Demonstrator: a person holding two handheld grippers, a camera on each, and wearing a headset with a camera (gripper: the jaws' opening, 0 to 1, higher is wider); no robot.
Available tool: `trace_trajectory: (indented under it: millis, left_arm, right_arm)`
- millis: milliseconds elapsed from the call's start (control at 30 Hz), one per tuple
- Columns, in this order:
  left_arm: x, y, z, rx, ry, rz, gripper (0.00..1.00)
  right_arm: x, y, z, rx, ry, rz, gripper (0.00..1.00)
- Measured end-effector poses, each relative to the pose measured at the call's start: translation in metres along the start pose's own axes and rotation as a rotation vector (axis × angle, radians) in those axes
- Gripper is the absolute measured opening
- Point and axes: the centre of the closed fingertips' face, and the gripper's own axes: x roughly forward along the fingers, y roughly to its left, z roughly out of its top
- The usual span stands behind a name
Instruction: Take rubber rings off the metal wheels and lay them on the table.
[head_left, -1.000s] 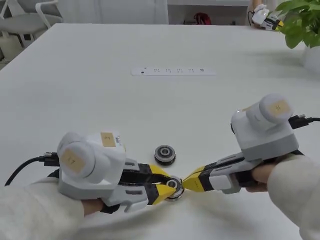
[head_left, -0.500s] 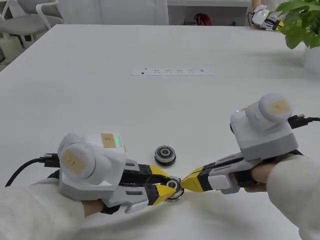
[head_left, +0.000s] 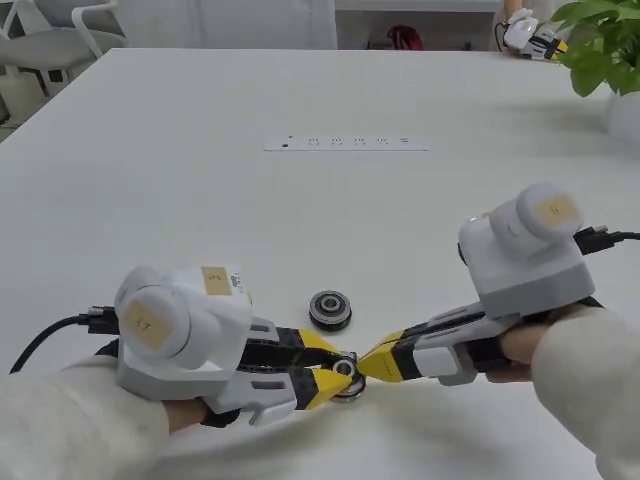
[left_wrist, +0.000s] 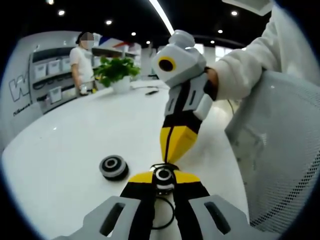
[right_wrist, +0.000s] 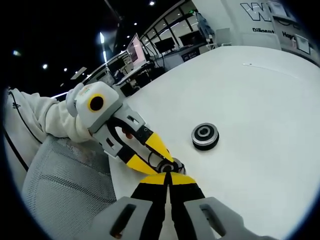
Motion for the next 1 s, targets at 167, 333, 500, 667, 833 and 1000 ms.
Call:
trace_trajectory:
  millis: [167,333,500,667,833,1000]
  left_arm:
    - [-0.0001,-0.0002,0.0002,0.000,0.000,0.000,0.14]
    - [-0.0003,-0.0002,0.0003,-0.004,-0.003,0.000,0.14]
    - [-0.0004,-0.0003,0.0004,-0.005,-0.011,0.001,0.14]
    - [-0.0004,0.0000,0.0002,-0.010,-0.019,0.002,0.14]
    - [-0.0005,0.0001,0.0005,-0.013,-0.023,0.001,0.14]
    - [-0.0006,0.0002,0.0007,-0.020,-0.028,0.002,0.14]
  right_arm:
    - [-0.0001,0.0004,0.0015,-0.001,-0.005,0.005,0.00]
    - [-0.0001,-0.0005,0.0012,0.000,-0.005,0.003,0.00]
    - [-0.0003,-0.0007,0.0014,0.002,-0.007,0.005,0.00]
    - [-0.0002,0.0005,0.0018,-0.002,-0.008,0.010,0.00]
    - [0.0002,0.0018,0.0026,-0.003,-0.010,0.016,0.00]
    - [0.0002,0.0023,0.0029,0.002,-0.013,0.023,0.00]
